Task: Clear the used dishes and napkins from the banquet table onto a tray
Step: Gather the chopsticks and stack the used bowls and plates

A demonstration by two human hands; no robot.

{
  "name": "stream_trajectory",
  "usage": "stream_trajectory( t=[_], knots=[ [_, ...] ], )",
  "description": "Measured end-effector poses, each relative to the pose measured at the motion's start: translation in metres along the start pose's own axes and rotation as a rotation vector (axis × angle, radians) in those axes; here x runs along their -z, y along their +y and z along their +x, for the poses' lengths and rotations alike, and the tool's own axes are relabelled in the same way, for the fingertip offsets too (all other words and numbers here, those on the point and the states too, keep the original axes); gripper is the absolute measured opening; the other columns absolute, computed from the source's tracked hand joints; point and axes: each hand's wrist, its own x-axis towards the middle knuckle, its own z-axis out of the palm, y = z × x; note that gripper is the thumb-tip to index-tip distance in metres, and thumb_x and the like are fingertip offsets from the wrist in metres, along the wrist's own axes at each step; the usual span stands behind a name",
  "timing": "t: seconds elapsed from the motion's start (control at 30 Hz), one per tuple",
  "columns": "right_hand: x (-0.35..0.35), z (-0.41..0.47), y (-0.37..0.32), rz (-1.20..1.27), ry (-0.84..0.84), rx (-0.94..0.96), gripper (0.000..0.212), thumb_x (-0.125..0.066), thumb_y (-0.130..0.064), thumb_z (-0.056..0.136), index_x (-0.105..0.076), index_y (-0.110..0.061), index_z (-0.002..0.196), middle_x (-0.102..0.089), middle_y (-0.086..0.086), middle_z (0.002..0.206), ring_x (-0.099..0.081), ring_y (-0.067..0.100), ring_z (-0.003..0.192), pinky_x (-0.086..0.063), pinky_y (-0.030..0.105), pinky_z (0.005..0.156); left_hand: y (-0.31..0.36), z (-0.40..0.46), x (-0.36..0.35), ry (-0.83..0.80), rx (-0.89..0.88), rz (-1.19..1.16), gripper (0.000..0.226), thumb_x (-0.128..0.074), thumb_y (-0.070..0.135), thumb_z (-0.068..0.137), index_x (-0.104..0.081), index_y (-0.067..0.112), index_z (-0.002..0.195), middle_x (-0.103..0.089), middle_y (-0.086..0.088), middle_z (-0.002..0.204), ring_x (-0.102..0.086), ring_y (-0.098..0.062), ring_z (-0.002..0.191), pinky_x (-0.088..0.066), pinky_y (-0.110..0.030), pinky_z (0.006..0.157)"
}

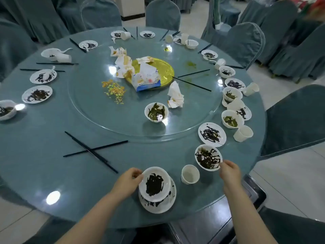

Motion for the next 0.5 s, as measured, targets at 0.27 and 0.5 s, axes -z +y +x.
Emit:
stream_trajectory(
  t=[0.27,0.5],
  knots=[
    [0.004,0.008,0.013,0.007,-0.093,-0.129,0.017,-0.054,-0.012,0.095,-0.061,0.002,0.104,-0.062,0.017,0.090,-0.057,0.022,0.065,-0.049,0.031,0.057,0.008,-0.005,-0.015,0.081,0.098,-0.060,0.006,-0.058,0.027,0.093,-0.062,0.027,0.089,-0.067,0.013,0.090,-0.062,-0.008,0.085,-0.046,-0.023,0.070],
    [0.009,0.014,0.017,-0.005,-0.151,-0.093,0.014,-0.054,-0.010,0.097,-0.059,0.003,0.094,-0.061,0.016,0.076,-0.058,0.023,0.062,-0.050,0.029,0.055,0.005,-0.012,-0.021,0.062,0.153,-0.350,0.011,-0.058,0.013,0.093,-0.068,0.012,0.089,-0.072,-0.008,0.085,-0.065,-0.022,0.073,-0.057,-0.045,0.075]
  ],
)
